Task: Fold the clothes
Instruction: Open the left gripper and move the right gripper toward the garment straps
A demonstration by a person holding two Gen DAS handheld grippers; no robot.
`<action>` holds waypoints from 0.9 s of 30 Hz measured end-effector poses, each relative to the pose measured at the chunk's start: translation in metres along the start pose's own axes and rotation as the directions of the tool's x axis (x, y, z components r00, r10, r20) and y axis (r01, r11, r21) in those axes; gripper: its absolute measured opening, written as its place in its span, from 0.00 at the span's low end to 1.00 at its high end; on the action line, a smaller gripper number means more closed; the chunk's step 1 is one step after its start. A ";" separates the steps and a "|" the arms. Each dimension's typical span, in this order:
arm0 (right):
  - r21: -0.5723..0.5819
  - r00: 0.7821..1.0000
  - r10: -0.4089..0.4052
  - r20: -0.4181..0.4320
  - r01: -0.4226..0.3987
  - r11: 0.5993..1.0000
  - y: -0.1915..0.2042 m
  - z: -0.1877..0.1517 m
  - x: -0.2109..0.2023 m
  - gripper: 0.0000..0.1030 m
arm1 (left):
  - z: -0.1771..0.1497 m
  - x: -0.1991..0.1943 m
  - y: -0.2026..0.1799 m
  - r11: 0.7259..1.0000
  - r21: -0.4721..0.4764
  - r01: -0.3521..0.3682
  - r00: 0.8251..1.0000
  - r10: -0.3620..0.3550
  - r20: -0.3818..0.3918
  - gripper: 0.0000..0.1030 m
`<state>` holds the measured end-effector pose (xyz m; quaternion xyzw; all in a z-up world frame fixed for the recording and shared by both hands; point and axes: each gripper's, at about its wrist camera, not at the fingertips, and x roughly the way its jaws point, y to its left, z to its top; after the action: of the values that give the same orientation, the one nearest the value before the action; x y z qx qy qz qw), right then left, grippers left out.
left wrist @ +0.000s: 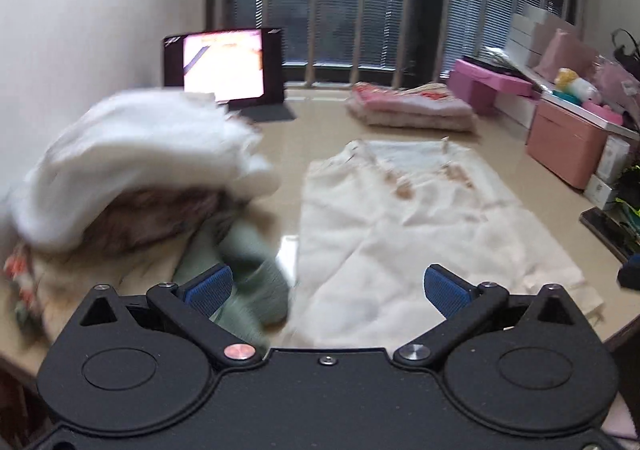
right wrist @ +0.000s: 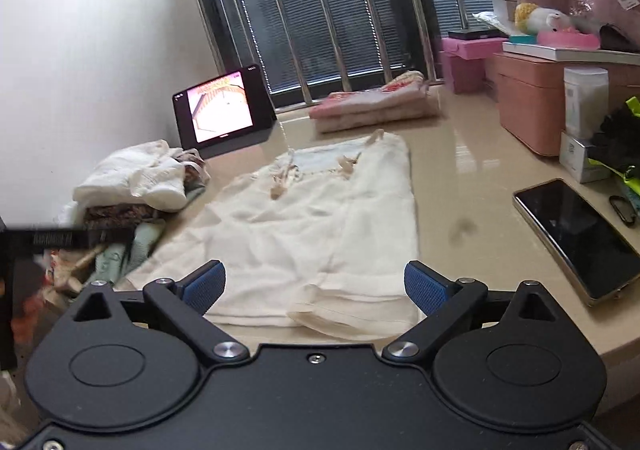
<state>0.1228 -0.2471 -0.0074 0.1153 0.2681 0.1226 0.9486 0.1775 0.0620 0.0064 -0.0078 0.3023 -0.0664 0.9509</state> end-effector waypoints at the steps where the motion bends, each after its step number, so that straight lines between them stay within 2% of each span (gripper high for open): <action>1: 0.005 1.000 0.006 0.000 -0.006 1.000 0.002 0.000 0.001 0.95 | -0.005 0.000 0.004 1.000 -0.018 -0.004 1.000 0.004 -0.012 1.00; 8: 0.015 0.996 0.050 -0.072 -0.049 0.999 0.021 -0.009 0.009 0.96 | -0.040 -0.005 0.027 0.990 -0.137 0.029 0.998 -0.035 -0.043 1.00; 11: -0.006 0.993 0.051 -0.108 -0.052 0.999 0.029 -0.009 0.014 0.96 | -0.046 -0.003 0.029 0.985 -0.173 0.024 0.999 -0.030 -0.028 1.00; 16: -0.026 0.993 0.044 -0.113 -0.047 0.999 0.038 -0.003 0.018 0.96 | -0.050 0.003 0.030 0.973 -0.229 0.031 0.999 -0.035 -0.013 0.98; 21: -0.031 0.992 0.041 -0.117 -0.045 0.999 0.045 0.005 0.023 0.95 | -0.048 0.013 0.034 0.959 -0.276 0.066 0.997 -0.075 -0.023 0.76; 27: -0.067 0.990 0.074 -0.120 -0.083 0.994 0.060 0.031 0.035 0.94 | -0.046 0.023 0.042 0.945 -0.315 0.089 0.995 -0.101 -0.023 0.64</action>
<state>0.1586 -0.1851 0.0183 0.0844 0.3142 0.1760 0.9291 0.1747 0.1014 -0.0471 -0.1721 0.3269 -0.0634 0.9271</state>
